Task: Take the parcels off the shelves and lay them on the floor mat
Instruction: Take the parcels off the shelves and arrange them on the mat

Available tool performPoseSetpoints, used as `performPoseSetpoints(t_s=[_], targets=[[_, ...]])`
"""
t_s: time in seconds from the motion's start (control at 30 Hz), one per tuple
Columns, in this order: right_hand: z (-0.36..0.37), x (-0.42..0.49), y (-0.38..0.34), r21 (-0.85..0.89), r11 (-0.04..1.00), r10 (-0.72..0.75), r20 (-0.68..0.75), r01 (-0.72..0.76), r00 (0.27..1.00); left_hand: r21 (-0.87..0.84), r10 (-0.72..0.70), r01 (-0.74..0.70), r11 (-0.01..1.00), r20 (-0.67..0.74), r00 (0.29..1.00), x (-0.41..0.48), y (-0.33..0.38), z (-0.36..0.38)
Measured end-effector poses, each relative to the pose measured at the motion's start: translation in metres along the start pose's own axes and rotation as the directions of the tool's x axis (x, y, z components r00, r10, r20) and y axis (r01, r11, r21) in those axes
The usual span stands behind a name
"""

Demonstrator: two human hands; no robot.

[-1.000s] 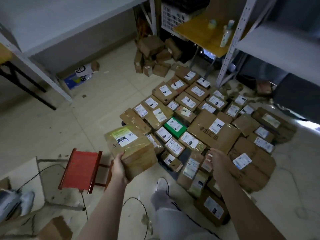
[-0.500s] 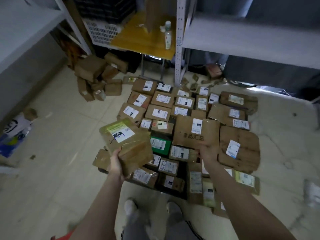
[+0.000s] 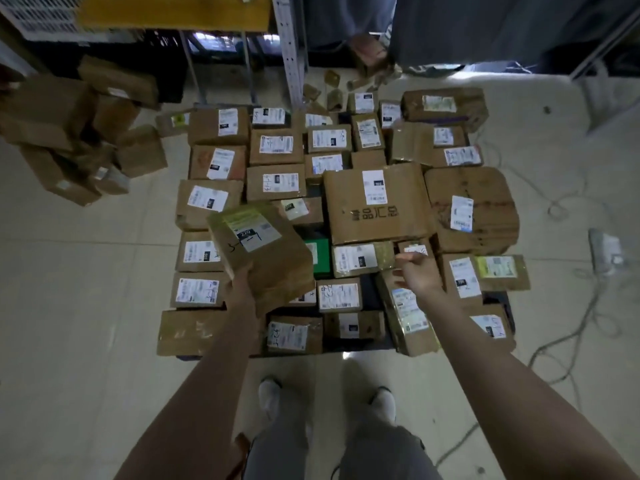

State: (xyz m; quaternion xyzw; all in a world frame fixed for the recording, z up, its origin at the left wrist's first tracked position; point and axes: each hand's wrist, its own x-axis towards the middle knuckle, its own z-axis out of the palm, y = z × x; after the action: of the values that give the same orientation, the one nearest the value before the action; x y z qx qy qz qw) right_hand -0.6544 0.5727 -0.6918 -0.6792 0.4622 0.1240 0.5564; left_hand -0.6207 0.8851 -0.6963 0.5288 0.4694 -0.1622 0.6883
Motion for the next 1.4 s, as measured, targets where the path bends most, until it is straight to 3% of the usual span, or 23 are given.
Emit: performPoseSetpoints(t_s=[0.23, 0.33, 0.47, 0.57, 0.67, 0.73, 0.8, 0.87, 0.93, 0.97, 1.03, 1.13, 1.27, 1.4], targets=[[0.024, 0.090, 0.072, -0.221, 0.957, -0.187, 0.014, 0.185, 0.982, -0.006, 0.108, -0.108, 0.994, 0.031, 0.994, 0.090, -0.062, 0.023], [0.034, 0.133, 0.098, -0.451, 0.833, -0.337, 0.042, 0.319, 0.940, -0.059, 0.134, -0.128, 0.990, 0.102, 0.986, 0.135, -0.087, 0.044], [0.065, 0.187, 0.114, -0.571, 0.672, -0.446, 0.197, 0.472, 0.873, -0.110, 0.199, -0.182, 0.977, 0.169, 0.965, 0.179, -0.111, 0.071], [0.103, 0.218, 0.119, -0.667, 0.447, -0.516, 0.352, 0.597, 0.780, -0.090, 0.257, -0.242, 0.966, 0.222, 0.941, 0.200, -0.117, 0.076], [0.132, 0.239, 0.125, -0.714, 0.172, -0.463, 0.549, 0.678, 0.696, -0.118, 0.329, -0.307, 0.944, 0.293, 0.898, 0.219, -0.115, 0.071], [0.140, 0.248, 0.132, -0.727, 0.020, -0.459, 0.603, 0.687, 0.652, -0.112, 0.362, -0.344, 0.932, 0.313, 0.878, 0.229, -0.111, 0.066], [0.142, 0.247, 0.143, -0.715, -0.066, -0.563, 0.603, 0.696, 0.565, -0.082, 0.398, -0.392, 0.916, 0.292, 0.870, 0.238, -0.105, 0.058], [0.145, 0.238, 0.160, -0.641, -0.097, -0.683, 0.599, 0.761, 0.418, -0.080, 0.426, -0.420, 0.904, 0.254, 0.868, 0.244, -0.103, 0.054], [0.150, 0.226, 0.182, -0.517, -0.105, -0.660, 0.675, 0.850, 0.329, -0.092, 0.424, -0.414, 0.906, 0.229, 0.877, 0.245, -0.105, 0.055], [0.153, 0.221, 0.193, -0.487, -0.132, -0.597, 0.734, 0.863, 0.323, -0.090, 0.413, -0.404, 0.911, 0.226, 0.882, 0.243, -0.108, 0.056], [0.160, 0.216, 0.211, -0.490, -0.287, -0.487, 0.815, 0.823, 0.315, -0.070, 0.393, -0.387, 0.919, 0.217, 0.894, 0.240, -0.116, 0.061], [0.164, 0.216, 0.223, -0.534, -0.424, -0.459, 0.823, 0.731, 0.335, -0.024, 0.388, -0.390, 0.921, 0.165, 0.907, 0.237, -0.121, 0.068], [0.169, 0.212, 0.233, -0.588, -0.463, -0.451, 0.800, 0.663, 0.396, -0.018, 0.394, -0.398, 0.917, 0.191, 0.899, 0.235, -0.123, 0.079], [0.172, 0.209, 0.234, -0.617, -0.414, -0.495, 0.770, 0.670, 0.403, -0.016, 0.399, -0.405, 0.914, 0.213, 0.892, 0.236, -0.126, 0.083]])
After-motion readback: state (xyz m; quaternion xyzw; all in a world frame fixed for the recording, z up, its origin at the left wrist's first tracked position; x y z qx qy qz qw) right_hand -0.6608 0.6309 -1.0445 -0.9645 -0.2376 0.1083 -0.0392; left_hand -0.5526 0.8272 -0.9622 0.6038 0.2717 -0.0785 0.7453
